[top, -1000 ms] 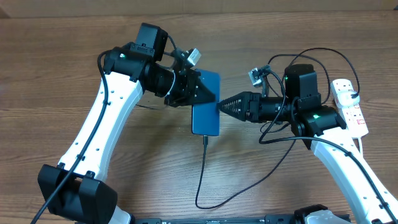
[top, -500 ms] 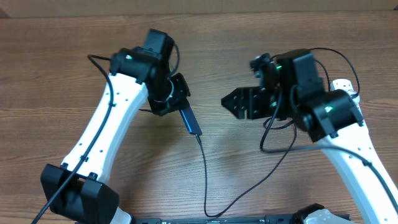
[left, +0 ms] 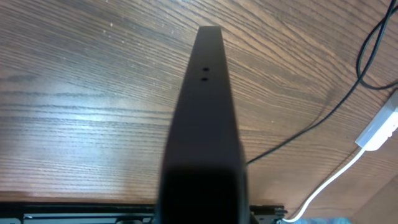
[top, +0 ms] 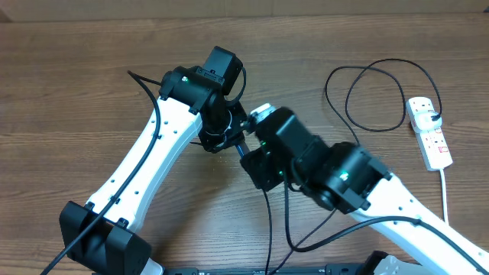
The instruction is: Plug charger to phone and switch on socket
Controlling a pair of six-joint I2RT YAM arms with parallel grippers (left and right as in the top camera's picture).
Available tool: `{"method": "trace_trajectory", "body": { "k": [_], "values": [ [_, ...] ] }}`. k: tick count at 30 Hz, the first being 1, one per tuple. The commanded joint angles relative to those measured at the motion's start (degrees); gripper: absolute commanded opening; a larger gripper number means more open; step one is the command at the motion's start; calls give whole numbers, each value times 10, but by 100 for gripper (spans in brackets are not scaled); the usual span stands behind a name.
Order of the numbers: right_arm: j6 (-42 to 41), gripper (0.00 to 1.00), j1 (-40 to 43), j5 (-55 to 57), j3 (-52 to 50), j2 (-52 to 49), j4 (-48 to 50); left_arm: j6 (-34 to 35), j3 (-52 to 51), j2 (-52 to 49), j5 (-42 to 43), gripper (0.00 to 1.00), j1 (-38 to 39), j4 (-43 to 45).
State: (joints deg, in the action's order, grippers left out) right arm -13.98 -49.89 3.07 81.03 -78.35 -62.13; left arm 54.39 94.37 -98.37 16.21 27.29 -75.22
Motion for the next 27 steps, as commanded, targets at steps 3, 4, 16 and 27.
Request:
{"method": "trace_trajectory", "body": {
  "k": [3,4,16,27],
  "values": [
    [-14,60,-26,55,7,-34,2,16,5,13,48,4,1,0],
    [-14,60,-28,55,7,-43,3,16,5,13,48,4,1,0],
    [-14,19,-31,55,7,-74,5,16,5,13,42,4,1,6],
    [-14,4,-31,55,7,-74,19,24,5,13,41,4,1,49]
  ]
}}
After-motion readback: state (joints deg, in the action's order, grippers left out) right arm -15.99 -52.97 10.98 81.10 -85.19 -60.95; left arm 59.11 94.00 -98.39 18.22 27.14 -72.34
